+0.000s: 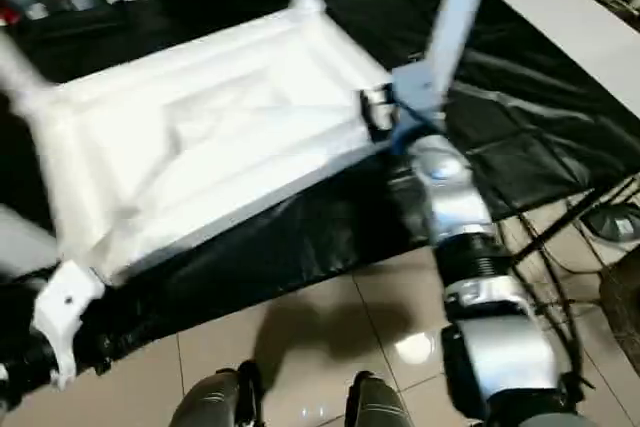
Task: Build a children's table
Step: Rotate leg to tighten, then rotate table base
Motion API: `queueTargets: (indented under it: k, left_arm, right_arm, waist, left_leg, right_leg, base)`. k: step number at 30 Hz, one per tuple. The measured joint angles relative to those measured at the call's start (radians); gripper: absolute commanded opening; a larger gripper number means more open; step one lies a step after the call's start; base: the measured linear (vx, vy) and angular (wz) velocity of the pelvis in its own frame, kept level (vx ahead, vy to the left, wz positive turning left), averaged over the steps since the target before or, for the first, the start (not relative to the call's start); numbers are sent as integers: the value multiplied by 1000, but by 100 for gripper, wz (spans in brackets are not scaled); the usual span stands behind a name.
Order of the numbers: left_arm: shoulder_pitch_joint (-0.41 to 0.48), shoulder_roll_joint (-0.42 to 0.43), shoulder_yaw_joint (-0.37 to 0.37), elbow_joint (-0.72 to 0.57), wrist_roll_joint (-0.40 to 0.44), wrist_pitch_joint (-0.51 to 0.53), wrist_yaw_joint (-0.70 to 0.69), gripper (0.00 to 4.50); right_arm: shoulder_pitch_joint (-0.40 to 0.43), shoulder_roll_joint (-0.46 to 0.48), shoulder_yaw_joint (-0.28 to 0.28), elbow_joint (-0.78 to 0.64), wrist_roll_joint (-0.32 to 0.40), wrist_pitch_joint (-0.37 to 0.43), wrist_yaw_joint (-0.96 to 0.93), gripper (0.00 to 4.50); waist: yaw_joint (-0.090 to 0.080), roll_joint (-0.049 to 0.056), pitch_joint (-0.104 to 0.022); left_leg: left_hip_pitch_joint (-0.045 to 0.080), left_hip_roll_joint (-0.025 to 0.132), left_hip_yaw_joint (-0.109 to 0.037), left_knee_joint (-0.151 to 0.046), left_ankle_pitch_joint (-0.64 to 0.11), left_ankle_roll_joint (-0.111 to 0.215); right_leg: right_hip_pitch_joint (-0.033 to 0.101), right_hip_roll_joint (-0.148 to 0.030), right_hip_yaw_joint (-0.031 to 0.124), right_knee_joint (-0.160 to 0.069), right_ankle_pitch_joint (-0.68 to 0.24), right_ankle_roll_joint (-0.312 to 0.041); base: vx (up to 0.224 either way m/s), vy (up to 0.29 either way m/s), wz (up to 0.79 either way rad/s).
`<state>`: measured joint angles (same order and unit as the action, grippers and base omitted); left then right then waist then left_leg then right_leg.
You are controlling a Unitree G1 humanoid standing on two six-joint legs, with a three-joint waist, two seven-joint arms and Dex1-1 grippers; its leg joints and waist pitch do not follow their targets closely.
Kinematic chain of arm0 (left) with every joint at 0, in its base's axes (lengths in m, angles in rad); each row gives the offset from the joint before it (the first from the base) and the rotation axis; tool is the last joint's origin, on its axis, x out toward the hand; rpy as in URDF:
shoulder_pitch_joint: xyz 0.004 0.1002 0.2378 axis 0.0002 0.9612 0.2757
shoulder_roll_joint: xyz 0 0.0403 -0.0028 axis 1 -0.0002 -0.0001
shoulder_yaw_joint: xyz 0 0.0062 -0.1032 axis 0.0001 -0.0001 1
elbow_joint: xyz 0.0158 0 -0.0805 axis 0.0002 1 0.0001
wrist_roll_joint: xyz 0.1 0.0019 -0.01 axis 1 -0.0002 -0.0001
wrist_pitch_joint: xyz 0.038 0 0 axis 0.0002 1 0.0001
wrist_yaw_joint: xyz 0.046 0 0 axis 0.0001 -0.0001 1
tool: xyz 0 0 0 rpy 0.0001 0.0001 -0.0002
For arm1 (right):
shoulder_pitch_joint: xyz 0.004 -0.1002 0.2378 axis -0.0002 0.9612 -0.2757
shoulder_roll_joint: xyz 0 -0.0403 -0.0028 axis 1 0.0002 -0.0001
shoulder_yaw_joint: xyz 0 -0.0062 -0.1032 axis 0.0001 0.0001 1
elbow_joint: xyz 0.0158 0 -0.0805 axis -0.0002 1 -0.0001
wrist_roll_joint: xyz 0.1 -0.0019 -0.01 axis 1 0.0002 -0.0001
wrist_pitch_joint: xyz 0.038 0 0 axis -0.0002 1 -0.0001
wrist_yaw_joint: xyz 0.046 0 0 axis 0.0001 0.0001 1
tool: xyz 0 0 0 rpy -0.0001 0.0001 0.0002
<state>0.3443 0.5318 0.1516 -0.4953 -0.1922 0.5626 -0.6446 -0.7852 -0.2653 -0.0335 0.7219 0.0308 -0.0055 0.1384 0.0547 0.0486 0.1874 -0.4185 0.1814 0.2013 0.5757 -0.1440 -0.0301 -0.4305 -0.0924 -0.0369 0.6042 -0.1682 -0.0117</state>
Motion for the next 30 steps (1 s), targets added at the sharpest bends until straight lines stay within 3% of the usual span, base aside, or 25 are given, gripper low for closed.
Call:
queueTargets:
  k: [5,9,14,17,21,24,26,30]
  left_arm:
    - [-30,-24,71,55,32,-42,80,305]
    - [-39,-70,92,56,6,-76,109,305]
    - [-46,-139,134,63,-53,-138,128,323]
    - [-47,-168,184,109,-71,-176,147,323]
    - [-86,-187,232,140,-142,-199,144,323]
    - [-107,-182,244,148,-184,-203,110,323]
    - [-144,-149,237,172,-215,-203,57,323]
    - [-241,-99,232,240,-249,-202,-19,323]
  right_arm:
    - [-32,-34,-24,93,-3,-48,-27,450]
    - [-44,-64,-47,143,-3,-88,-33,450]
    - [-39,-64,-48,132,12,-133,41,450]
    - [10,-59,-46,27,72,-127,180,450]
    - [139,-49,-6,-179,157,-1,315,450]
    - [211,-49,30,-279,175,66,342,450]
    - [309,-67,50,-422,200,145,352,450]
    - [456,-78,103,-590,221,303,376,450]
  waist:
    - [-12,-3,1]
    - [-22,-3,1]
    - [-33,-5,1]
    - [-37,-8,1]
    - [-28,-22,-1]
    - [-22,-23,-1]
    - [-9,-24,-2]
    - [-9,-25,-2]
  left_leg:
    - [-2,1,0,6,0,0]
    - [-3,1,0,11,0,0]
    - [-3,2,0,11,0,1]
    - [-3,5,0,10,0,1]
    - [-3,10,0,9,0,0]
    - [-3,10,0,9,0,0]
    - [-2,9,0,8,0,0]
    - [-1,7,0,7,0,-1]
  right_leg:
    - [-4,0,0,7,-4,7]
    - [-4,0,1,7,-3,6]
    - [-5,0,1,6,0,1]
    - [-5,2,-1,7,0,2]
    - [-5,6,-3,6,-1,3]
    - [-5,6,-1,6,-1,3]
    - [-3,6,-1,6,-2,5]
    - [-4,5,1,5,-6,11]
  base:
    - [0,0,0]
    - [0,0,0]
    - [0,0,0]
    - [0,0,0]
    - [0,0,0]
    - [0,0,0]
    - [0,0,0]
    - [0,0,0]
